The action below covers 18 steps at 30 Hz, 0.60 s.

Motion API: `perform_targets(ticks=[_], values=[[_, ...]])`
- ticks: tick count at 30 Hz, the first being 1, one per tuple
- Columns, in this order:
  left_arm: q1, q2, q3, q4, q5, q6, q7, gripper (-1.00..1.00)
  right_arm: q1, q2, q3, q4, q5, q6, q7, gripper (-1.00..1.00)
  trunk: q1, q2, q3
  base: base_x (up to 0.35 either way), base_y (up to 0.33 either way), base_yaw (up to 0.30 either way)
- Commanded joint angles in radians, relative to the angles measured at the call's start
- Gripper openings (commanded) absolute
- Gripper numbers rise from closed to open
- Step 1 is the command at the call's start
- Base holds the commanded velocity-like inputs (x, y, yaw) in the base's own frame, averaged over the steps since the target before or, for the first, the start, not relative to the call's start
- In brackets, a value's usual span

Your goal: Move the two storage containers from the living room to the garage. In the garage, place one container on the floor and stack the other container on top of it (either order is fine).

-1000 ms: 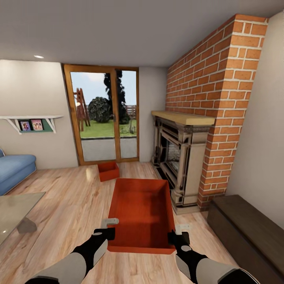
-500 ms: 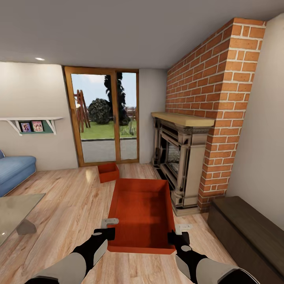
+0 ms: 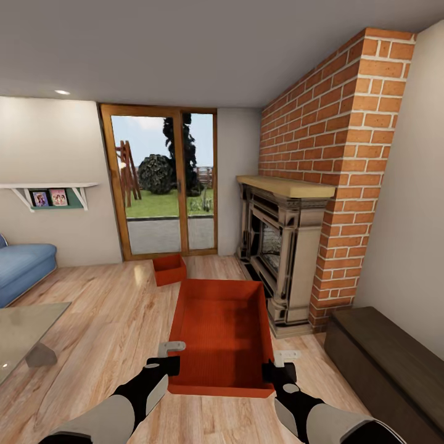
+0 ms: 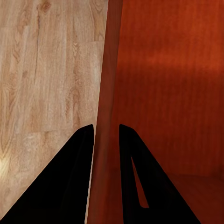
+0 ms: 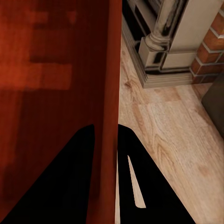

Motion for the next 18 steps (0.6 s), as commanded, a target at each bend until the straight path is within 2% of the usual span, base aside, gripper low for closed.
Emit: perform_targets(ticks=[1,18], values=[[0.0,0.007,0.019,-0.002,-0.005,0.007,0.025,-1.0,-0.001,0.001,-0.025,-0.002,0.009,-0.001,0.0,-1.0,0.0,-0.001,-0.002,0.0,0.0,0.0],[0.0,0.007,0.018,-0.002,-0.005,0.007,0.025,-1.0,-0.001,0.001,-0.025,-0.002,0.01,-0.001,0.001,-1.0,0.0,-0.001,-0.002,0.0,0.0,0.0]])
